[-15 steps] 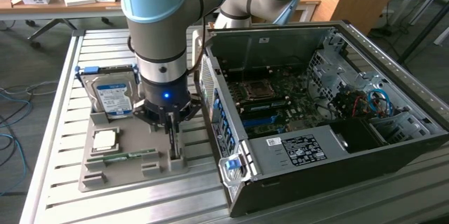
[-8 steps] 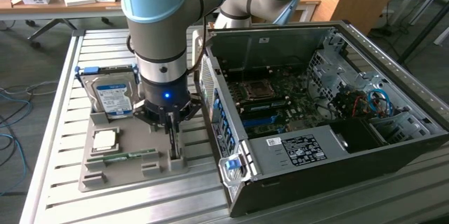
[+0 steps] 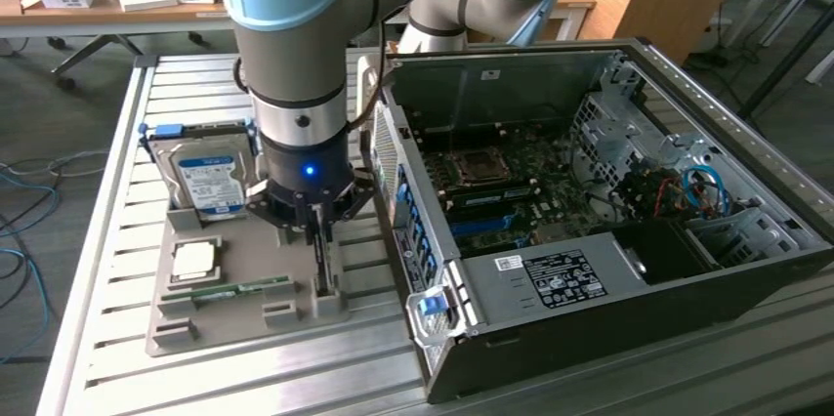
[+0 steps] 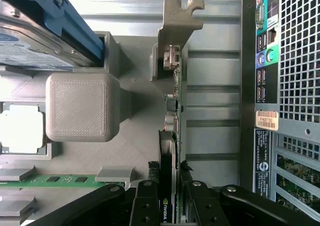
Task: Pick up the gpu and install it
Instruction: 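Pick up the gpu and move the gpu toward the slot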
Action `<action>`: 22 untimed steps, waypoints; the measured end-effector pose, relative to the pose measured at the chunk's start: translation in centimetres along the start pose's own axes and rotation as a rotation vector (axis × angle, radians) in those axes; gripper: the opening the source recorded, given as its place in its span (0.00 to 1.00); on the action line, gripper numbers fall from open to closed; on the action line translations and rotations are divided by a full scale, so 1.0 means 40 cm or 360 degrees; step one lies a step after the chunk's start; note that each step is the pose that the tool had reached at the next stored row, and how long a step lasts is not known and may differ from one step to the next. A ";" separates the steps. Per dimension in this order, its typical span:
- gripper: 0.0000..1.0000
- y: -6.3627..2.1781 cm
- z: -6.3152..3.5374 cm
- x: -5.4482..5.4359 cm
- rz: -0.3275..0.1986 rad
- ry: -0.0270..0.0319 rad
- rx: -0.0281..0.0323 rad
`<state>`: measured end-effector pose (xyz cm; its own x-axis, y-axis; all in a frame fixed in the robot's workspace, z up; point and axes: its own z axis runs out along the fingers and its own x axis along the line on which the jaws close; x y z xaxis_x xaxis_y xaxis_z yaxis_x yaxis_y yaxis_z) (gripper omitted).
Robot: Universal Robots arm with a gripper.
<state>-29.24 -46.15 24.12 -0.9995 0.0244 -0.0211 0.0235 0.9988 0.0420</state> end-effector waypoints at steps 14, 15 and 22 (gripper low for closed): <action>0.26 0.004 -0.083 -0.002 -0.0001 0.00001 0.00001; 0.26 0.004 -0.090 -0.002 -0.0001 0.00002 0.00000; 0.26 0.006 -0.147 -0.003 -0.0002 0.00001 -0.00001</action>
<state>-29.23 -46.14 30.00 -0.9995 0.0234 -0.0210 0.0225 0.9989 0.0421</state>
